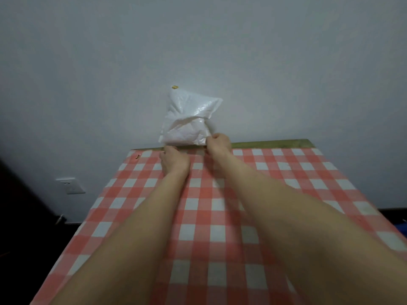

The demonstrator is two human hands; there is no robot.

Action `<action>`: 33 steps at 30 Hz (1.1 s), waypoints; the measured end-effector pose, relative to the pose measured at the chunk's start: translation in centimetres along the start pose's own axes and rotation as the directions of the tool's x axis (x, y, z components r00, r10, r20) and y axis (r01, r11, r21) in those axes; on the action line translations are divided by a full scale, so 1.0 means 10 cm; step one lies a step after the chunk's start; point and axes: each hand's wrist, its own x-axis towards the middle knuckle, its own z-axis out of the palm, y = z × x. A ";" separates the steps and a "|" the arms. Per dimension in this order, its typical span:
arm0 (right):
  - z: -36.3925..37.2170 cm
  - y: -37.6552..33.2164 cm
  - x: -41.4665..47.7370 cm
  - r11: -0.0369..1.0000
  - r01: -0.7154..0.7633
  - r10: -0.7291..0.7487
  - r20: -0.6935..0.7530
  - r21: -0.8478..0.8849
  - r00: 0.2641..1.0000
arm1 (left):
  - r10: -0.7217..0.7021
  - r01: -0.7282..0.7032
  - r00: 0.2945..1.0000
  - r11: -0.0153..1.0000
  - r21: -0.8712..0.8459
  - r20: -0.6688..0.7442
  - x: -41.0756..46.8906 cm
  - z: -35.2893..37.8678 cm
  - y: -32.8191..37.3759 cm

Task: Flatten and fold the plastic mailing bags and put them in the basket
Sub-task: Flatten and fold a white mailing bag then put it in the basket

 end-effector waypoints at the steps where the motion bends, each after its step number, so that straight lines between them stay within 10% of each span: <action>1: -0.15 0.01 -0.04 0.999 0.000 0.001 -0.028 0.042 1.000 | 0.004 -0.004 1.000 1.000 -0.002 -0.016 -0.09 -0.01 0.06; 15: -2.22 0.55 -1.03 0.997 -0.074 0.076 -0.324 0.019 0.943 | 0.184 -0.163 0.976 0.973 -0.164 0.121 -1.71 0.16 0.62; 24: -2.79 0.81 -1.80 0.982 -0.075 0.022 -0.286 -0.175 0.958 | 0.347 -0.385 0.922 0.867 0.317 0.169 -2.48 0.01 0.56; 28: -2.85 0.76 -2.00 0.972 -0.003 -0.040 -0.177 -0.236 0.983 | 0.278 -0.343 0.859 0.936 0.081 0.429 -2.67 0.01 0.62; 33: -2.93 0.79 -2.13 0.980 -0.051 0.001 -0.247 -0.194 0.969 | 0.255 -0.224 0.898 0.966 -0.127 0.358 -2.79 0.07 0.60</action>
